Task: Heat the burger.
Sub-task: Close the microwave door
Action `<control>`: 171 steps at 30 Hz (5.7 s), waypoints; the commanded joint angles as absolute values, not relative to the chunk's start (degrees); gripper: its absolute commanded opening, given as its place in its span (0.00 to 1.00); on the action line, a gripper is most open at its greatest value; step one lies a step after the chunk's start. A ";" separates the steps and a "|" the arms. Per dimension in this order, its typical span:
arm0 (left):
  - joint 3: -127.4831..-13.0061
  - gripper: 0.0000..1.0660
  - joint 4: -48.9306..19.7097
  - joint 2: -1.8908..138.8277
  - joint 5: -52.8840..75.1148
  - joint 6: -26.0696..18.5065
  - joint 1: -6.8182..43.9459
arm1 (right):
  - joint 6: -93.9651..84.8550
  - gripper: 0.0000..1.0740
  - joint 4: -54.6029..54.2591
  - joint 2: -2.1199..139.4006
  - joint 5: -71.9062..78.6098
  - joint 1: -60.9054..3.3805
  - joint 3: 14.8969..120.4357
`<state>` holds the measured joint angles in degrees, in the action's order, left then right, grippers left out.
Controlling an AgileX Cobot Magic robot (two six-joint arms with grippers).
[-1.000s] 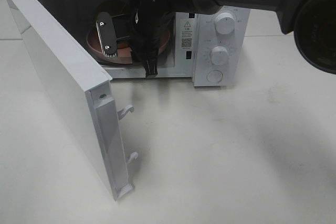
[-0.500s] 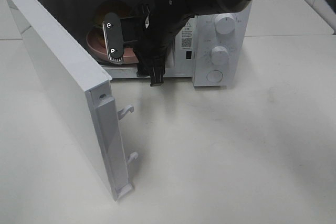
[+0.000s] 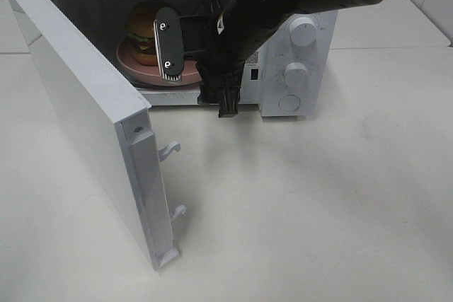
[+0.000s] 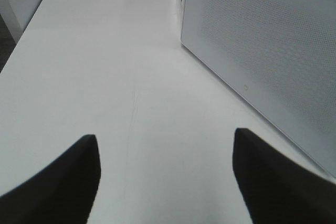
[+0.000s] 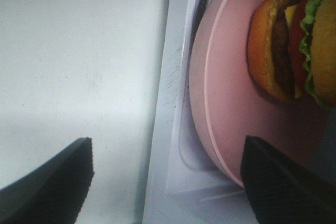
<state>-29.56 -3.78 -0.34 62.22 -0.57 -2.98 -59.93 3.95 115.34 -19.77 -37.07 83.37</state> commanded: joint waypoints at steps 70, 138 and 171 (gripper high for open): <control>-29.56 0.11 -3.95 -1.15 61.42 -0.80 -2.98 | 7.33 0.70 10.37 44.86 -61.42 -35.41 41.88; -29.56 0.94 -4.70 -1.20 61.42 -1.72 -2.98 | 1.09 0.70 1.78 -2.06 -56.95 -7.33 28.53; -29.56 0.93 -4.76 -1.20 61.42 -2.18 -2.98 | 1.09 0.70 1.78 -2.06 -56.95 -7.33 28.53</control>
